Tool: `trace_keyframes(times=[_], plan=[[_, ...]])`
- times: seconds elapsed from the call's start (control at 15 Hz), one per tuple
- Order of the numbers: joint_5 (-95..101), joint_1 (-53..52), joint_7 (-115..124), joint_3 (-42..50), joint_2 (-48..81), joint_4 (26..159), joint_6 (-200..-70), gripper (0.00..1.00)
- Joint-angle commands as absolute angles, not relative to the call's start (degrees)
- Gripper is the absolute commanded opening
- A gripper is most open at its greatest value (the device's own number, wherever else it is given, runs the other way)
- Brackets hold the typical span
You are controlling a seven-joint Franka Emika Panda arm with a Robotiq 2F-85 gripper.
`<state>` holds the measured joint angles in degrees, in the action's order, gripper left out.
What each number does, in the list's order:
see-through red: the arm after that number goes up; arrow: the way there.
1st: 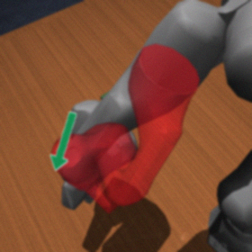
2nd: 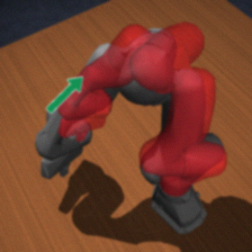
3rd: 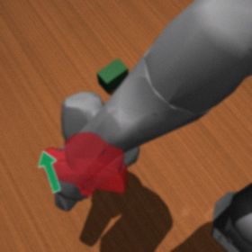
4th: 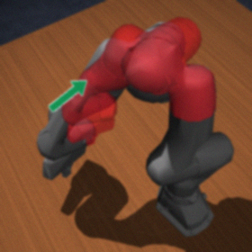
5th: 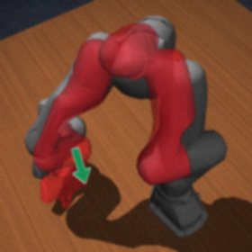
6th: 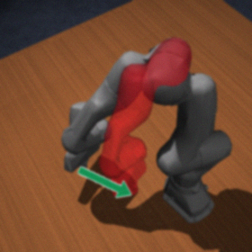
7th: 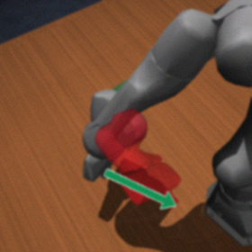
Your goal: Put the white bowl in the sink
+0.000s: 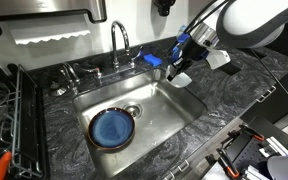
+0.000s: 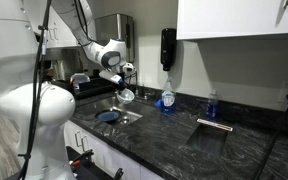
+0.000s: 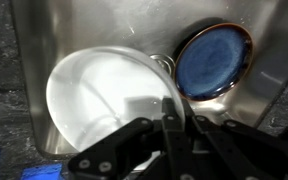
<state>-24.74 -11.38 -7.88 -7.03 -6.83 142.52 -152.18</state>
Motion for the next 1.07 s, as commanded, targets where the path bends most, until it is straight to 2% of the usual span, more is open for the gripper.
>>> trace_keyframes(times=[0.0, 0.33, 0.67, 1.0], plan=[[-40.7, -18.1, -20.9, -3.1, -3.5, 138.5, -148.9, 0.02], [-61.9, -15.9, -40.7, -7.4, 2.4, 132.8, -141.3, 0.02], [-65.7, -13.7, -50.8, -9.2, 11.2, 127.8, -132.3, 0.02], [-66.9, -12.2, -58.9, -10.9, 18.6, 123.6, -130.7, 0.02]])
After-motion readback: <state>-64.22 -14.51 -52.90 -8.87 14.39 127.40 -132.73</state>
